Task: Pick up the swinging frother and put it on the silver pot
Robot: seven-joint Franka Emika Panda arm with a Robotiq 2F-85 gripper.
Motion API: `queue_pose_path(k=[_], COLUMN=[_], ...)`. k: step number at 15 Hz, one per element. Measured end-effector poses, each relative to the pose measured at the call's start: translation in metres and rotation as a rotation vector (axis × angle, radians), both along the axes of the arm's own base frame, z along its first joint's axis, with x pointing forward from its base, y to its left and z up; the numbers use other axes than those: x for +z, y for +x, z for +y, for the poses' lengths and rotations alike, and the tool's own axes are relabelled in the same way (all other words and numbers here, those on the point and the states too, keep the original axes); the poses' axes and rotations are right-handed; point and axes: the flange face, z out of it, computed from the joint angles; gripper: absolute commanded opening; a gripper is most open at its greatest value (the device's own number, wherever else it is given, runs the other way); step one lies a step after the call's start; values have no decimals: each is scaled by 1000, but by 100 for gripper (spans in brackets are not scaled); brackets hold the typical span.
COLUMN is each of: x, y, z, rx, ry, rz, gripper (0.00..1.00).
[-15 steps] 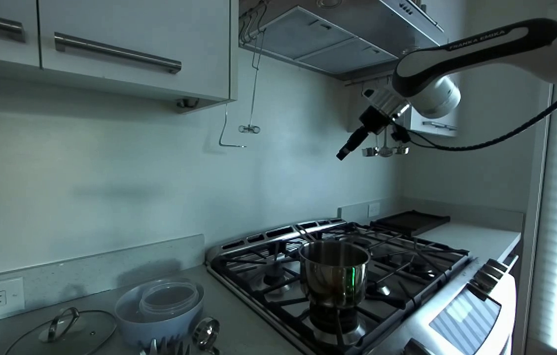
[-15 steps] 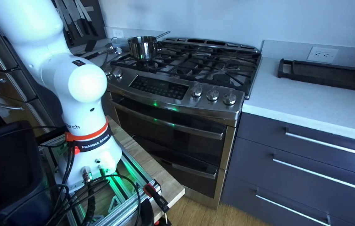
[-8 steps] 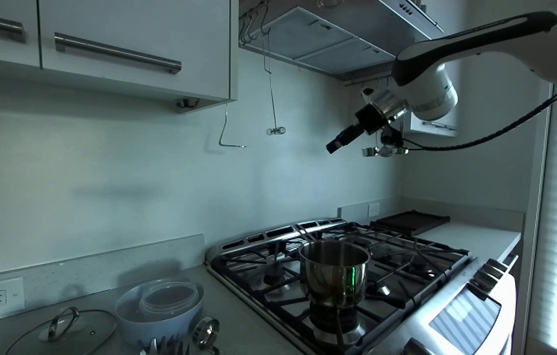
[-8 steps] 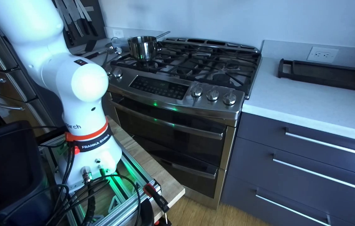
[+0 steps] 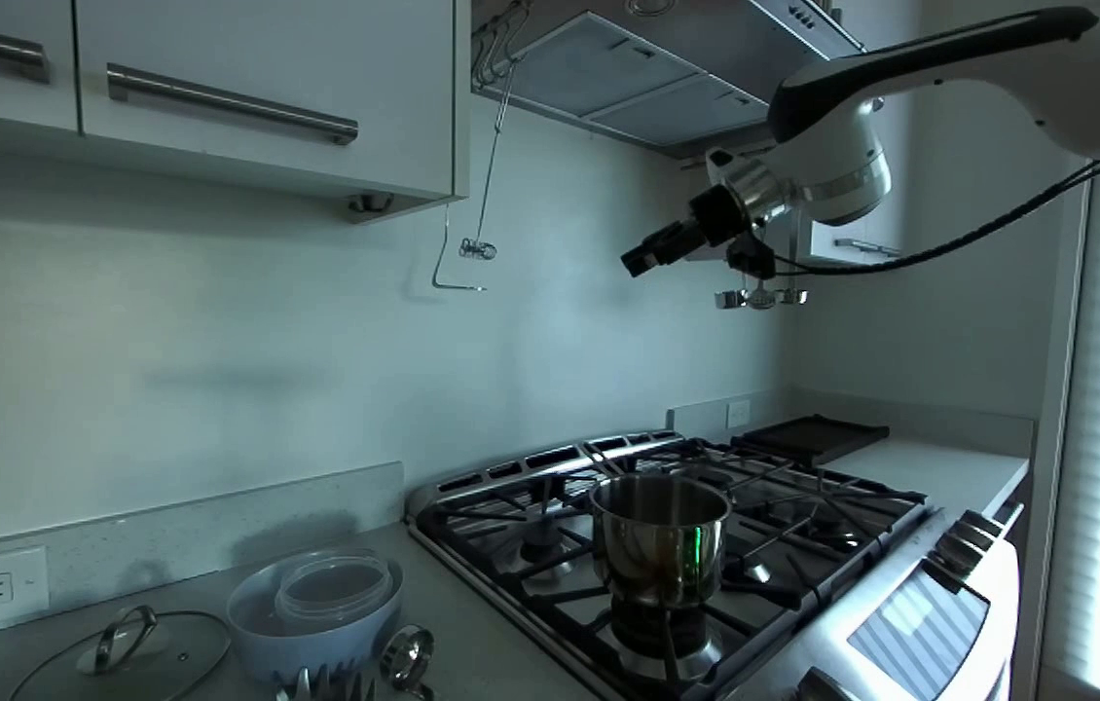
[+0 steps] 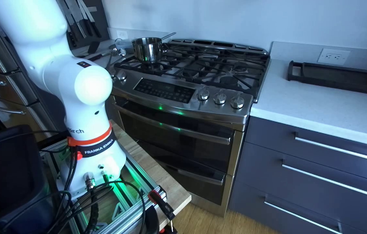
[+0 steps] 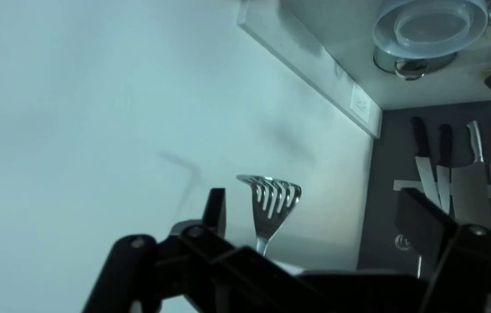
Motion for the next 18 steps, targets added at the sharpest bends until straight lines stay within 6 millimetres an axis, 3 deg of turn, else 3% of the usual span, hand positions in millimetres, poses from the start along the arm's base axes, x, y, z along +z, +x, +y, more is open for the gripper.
queue_pose_path(k=[7, 18], x=[16, -1], y=[9, 38], z=[44, 83], rx=[170, 323], ry=[164, 306], rz=[-10, 24], gripper=[100, 100])
